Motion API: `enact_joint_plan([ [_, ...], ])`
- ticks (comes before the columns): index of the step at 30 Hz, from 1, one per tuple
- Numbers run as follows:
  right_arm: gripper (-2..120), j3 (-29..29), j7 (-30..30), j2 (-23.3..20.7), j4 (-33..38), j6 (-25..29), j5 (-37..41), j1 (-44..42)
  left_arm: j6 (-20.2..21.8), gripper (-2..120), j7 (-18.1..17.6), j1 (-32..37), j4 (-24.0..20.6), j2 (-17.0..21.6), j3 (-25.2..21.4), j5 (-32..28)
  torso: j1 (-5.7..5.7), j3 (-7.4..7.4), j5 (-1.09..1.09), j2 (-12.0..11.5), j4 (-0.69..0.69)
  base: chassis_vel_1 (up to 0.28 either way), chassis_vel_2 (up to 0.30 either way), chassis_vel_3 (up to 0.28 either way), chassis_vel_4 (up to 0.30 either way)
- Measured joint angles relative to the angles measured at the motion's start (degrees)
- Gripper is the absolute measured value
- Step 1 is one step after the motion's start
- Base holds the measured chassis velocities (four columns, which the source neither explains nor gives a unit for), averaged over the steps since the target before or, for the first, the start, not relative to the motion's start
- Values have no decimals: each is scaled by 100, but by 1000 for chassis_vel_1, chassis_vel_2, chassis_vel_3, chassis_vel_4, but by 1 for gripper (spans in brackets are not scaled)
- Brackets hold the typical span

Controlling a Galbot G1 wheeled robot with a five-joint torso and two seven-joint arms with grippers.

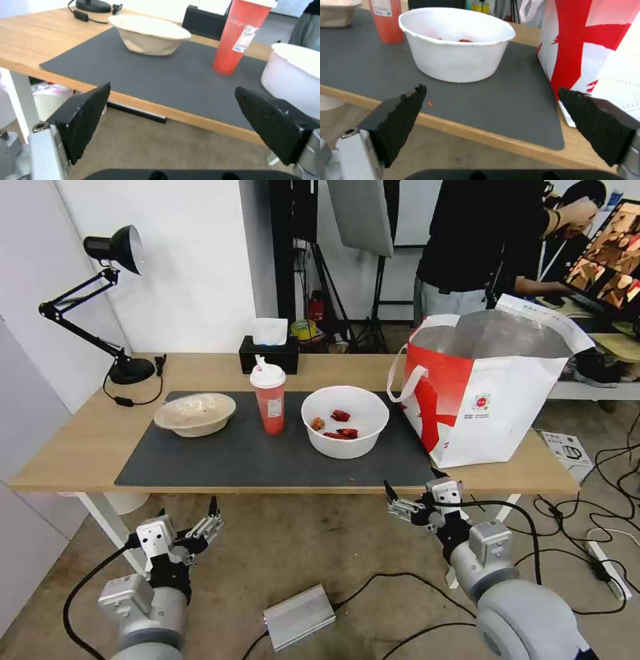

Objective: Pick up the trash from the table and place it into the takeout bag.

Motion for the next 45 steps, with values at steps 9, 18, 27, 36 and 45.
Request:
enact_joint_plan([
  [9,100,13,0,49,40,148,-16,-62,-119,100,29,31,-84,14,-22,-69,0,0,0,0,0,0,0,0,0],
  [18,100,41,-227,-127,-62,855,90,186,-136,100,41,1,-19,8,-4,-87,0,0,1,0,0,0,0,0,0],
  [27,100,45,-486,-708,-148,1127,381,692,-159,100,54,-9,33,-33,19,-88,0,0,1,0,0,0,0,0,0],
  [36,100,-17,-640,-1558,-184,1196,799,1199,-185,100,83,-39,31,-34,5,-117,0,0,0,0,1,0,0,0,0],
  [45,100,-116,-819,-1974,-187,1226,1067,1405,-185,100,94,-91,27,20,17,-185,-1,0,1,0,0,0,0,0,0],
])
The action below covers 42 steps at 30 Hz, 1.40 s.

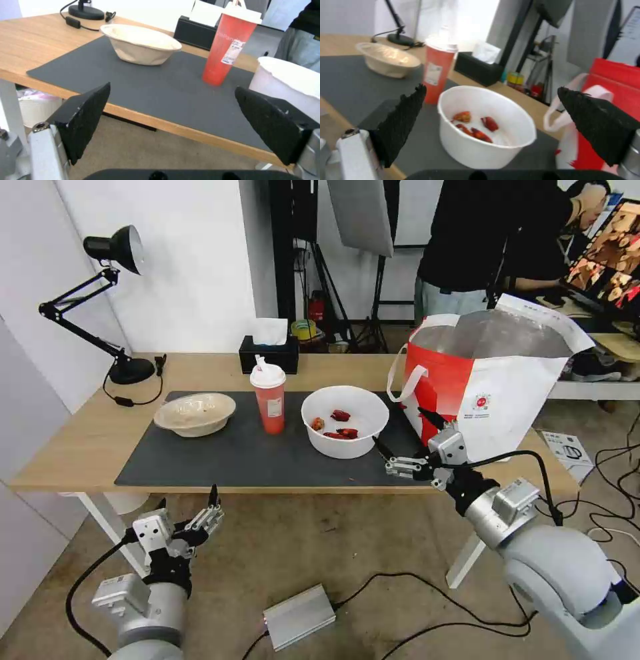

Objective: Pick up the trash from the table and place it into the takeout bag.

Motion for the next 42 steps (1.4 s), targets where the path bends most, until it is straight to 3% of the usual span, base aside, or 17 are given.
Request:
enact_joint_plan([
  [4,100,-126,-121,-108,-52,1,130,111,0,100,5,-7,-1,14,2,-26,0,0,0,0,-1,0,0,0,0],
  [19,100,-1739,-880,-595,-958,86,714,2273,-53,100,30,62,-56,27,-27,-75,0,0,0,0,0,0,0,0,0],
  [30,100,-2622,-1251,-507,-1604,116,674,3255,-82,100,31,71,-60,22,-47,-85,1,0,0,0,0,0,0,0,0],
  [42,100,-3366,-2067,-220,-2578,116,257,4396,-116,100,41,30,37,3,-28,-89,1,0,0,0,0,0,0,0,0],
])
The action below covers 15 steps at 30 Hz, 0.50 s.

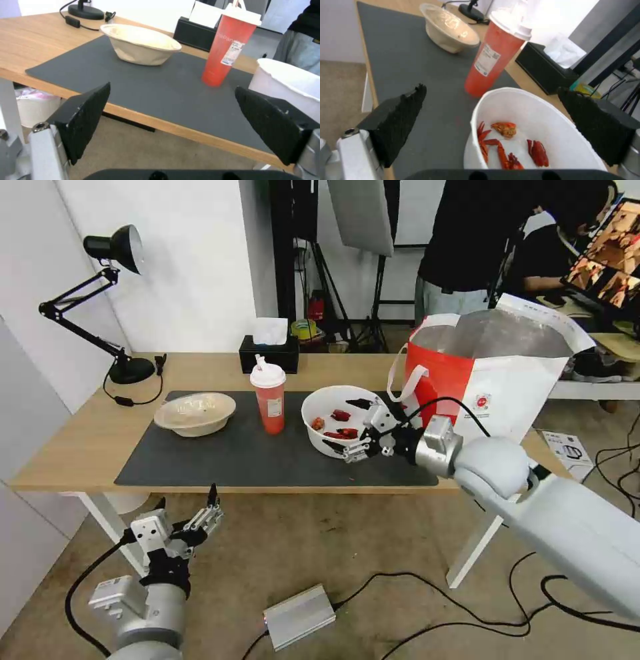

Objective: Pick up the trash from the table and place it into the takeout bag.

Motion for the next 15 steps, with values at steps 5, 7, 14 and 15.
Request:
enact_joint_plan([
  [5,100,-143,-249,94,-301,84,-245,212,-16,100,4,-8,25,-11,10,-1,0,0,0,0,0,0,0,0,0],
  [7,100,-215,-503,150,-501,159,-469,341,-26,100,5,-16,44,-12,11,-1,0,0,0,0,0,0,0,0,0],
  [14,100,-395,-1109,241,-969,331,-864,697,-107,100,6,-19,92,-33,16,3,0,0,0,0,0,0,0,0,0],
  [15,100,-427,-1212,256,-1056,367,-903,776,-116,100,6,-19,97,-38,18,4,0,0,0,0,0,0,0,0,0],
])
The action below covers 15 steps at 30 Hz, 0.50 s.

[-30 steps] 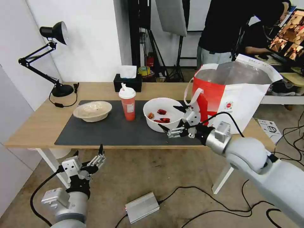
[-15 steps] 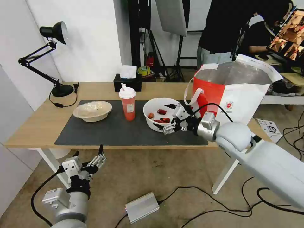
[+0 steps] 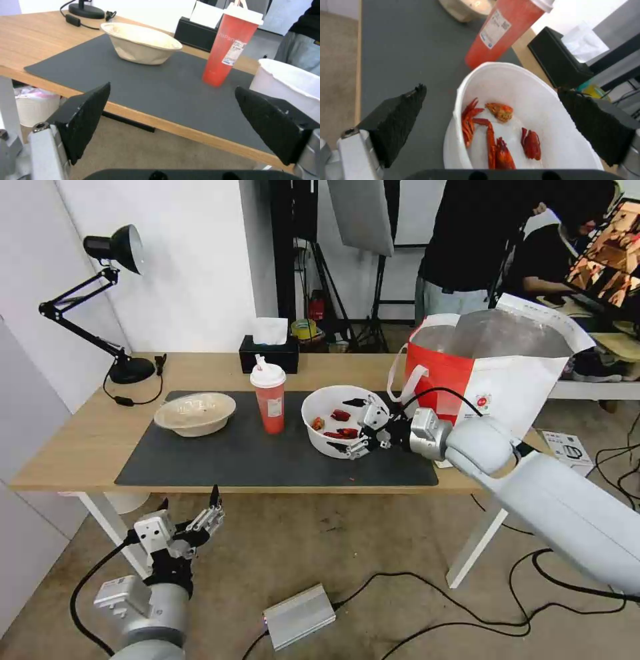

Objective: Pick up the trash from the table and place it into the takeout bag.

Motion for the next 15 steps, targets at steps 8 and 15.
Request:
enact_joint_plan([
  [8,100,-239,-352,18,-357,138,-51,308,-14,100,2,18,9,-18,-1,9,0,0,0,0,0,0,0,0,0],
  [15,100,-415,-562,10,-508,219,-16,485,-25,100,2,46,2,-25,4,19,0,0,0,1,-1,0,0,0,0],
])
